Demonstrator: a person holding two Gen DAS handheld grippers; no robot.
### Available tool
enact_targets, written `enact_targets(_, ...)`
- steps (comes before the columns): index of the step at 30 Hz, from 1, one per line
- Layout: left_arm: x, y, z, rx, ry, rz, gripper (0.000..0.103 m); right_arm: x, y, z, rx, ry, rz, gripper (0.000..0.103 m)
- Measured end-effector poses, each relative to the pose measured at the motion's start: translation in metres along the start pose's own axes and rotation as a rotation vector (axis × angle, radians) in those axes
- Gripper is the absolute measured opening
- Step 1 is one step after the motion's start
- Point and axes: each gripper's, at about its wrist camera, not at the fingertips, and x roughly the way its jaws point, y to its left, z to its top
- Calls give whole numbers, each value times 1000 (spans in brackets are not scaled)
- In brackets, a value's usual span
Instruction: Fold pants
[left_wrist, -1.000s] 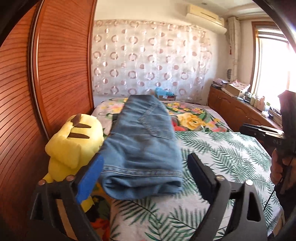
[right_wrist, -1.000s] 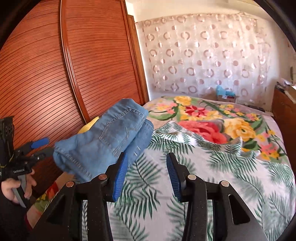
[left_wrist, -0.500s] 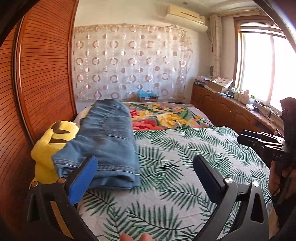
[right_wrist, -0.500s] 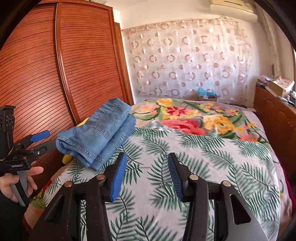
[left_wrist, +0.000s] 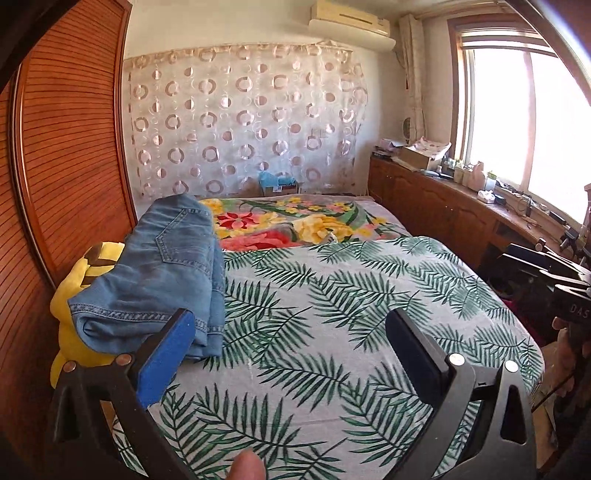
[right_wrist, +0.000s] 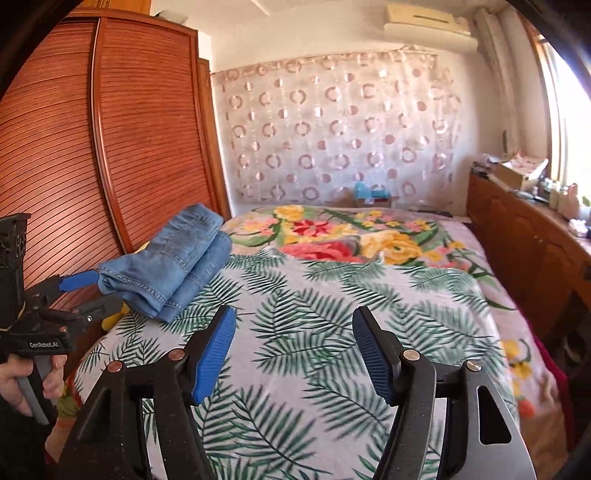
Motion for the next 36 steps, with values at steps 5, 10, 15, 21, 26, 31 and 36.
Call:
enact_targets(5, -6, -12, 10, -1, -8, -34, 103, -28, 0, 1, 9, -42, -53, 68)
enact_targets(10, -18, -22, 17, 1, -36, -47, 103, -47, 2, -1, 13, -72, -77, 68)
enact_targets(15, -28, -27, 21, -1, -56, -36, 103, -51, 11, -4, 15, -89, -93, 68)
enact_targets(21, -31, -28, 22, -7, -65, -25, 103, -53, 9, -10, 17, -98, -93, 68)
enact_targets(26, -31, -27, 21, -6, -67, -16, 103, -52, 5, -9, 14, -101, -91, 68)
enact_targets(31, -30, -27, 18, -9, -63, -11, 103, -49, -2, -9, 17, -100, -86, 68)
enact_targets(36, -31, -28, 17, -10, -64, -2, 103, -48, -5, -8, 14, -102, -85, 68)
